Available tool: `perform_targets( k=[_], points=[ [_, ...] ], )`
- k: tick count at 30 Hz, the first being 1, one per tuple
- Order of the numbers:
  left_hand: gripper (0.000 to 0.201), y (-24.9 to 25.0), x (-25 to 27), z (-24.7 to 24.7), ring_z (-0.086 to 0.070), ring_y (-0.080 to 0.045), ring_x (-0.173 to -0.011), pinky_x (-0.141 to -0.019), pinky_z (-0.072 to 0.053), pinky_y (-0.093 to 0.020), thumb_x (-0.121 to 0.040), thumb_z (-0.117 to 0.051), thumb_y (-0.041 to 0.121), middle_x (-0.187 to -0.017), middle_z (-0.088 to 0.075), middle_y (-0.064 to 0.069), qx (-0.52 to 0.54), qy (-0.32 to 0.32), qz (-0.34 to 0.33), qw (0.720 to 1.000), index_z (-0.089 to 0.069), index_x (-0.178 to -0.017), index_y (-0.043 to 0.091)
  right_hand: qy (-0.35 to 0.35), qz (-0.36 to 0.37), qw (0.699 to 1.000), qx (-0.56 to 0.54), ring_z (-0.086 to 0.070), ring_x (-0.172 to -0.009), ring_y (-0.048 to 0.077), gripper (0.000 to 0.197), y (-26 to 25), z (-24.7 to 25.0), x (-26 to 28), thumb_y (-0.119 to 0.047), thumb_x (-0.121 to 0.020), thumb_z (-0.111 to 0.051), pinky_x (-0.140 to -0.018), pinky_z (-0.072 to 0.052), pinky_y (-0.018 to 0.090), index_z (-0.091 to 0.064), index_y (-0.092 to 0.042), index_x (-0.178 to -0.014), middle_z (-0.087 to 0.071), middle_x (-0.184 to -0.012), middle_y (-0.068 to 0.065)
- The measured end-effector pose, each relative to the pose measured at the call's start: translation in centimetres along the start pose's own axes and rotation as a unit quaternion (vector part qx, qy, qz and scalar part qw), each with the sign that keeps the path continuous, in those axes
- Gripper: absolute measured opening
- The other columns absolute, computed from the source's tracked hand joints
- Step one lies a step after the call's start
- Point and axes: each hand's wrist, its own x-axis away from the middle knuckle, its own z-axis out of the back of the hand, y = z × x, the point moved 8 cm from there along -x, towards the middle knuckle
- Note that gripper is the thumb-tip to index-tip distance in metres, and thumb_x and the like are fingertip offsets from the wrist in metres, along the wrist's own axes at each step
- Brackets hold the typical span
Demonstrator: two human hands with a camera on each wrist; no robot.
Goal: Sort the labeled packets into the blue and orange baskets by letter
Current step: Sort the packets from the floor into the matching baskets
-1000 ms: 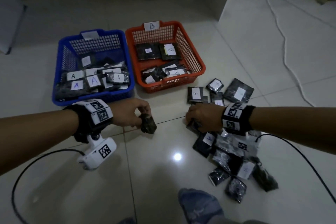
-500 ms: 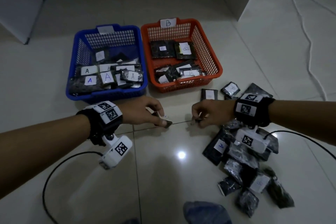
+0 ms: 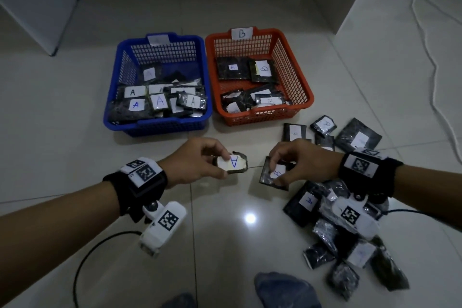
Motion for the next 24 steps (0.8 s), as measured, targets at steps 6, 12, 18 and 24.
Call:
perform_targets(
  k=[6, 12, 18, 24],
  points=[
    [0.039, -1.2, 1.4, 1.3, -0.073, -0.025, -0.095, -0.082, -0.059, -0.031, -0.068, -0.083, -0.01, -0.11, -0.073, -0.005, -0.001, 0.008, 0.015, 1.0, -0.065, -0.096, 0.011, 0.029, 0.013, 0.996, -0.082, -0.067, -0.095, 0.018, 0.042, -0.8, 0.0, -1.0, -0.01, -0.073, -0.088, -0.092, -0.056, 0.047, -0.065, -0.022, -0.105, -0.067, -0.108, 0.002],
    [0.076, -2.0, 2.5, 2.0, -0.07, -0.022, -0.099, -0.08, -0.058, -0.028, -0.068, -0.082, -0.009, -0.118, -0.063, -0.009, 0.014, 0.0, 0.055, 0.998, -0.056, -0.129, 0.028, 0.02, 0.0, 0.989, -0.145, -0.071, -0.084, 0.019, 0.05, -2.2, -0.1, -2.9, -0.006, -0.073, -0.086, -0.082, -0.059, 0.035, -0.069, -0.023, -0.117, -0.067, -0.105, 0.006],
    [0.042, -0.2, 2.8, 2.8, -0.068, -0.019, -0.089, -0.077, -0.06, -0.032, -0.078, -0.081, 0.006, -0.109, -0.065, -0.015, 0.049, 0.031, 0.032, 0.998, -0.063, -0.114, 0.019, 0.011, -0.026, 0.984, -0.177, -0.072, -0.098, 0.027, 0.04, -3.3, -0.1, -4.1, 0.002, -0.086, -0.071, -0.078, -0.061, 0.035, -0.065, -0.016, -0.121, -0.064, -0.111, 0.015],
    [0.029, 2.1, 1.7, 6.0, -0.068, -0.01, -0.084, -0.067, -0.053, -0.023, -0.082, -0.08, 0.023, -0.096, -0.073, -0.001, -0.001, 0.131, -0.02, 0.991, -0.062, -0.105, 0.02, 0.062, -0.01, 0.975, -0.211, -0.071, -0.099, 0.028, 0.038, -4.1, 2.2, -5.1, 0.007, -0.085, -0.069, -0.076, -0.062, 0.041, -0.064, -0.009, -0.12, -0.064, -0.104, 0.005]
  ],
)
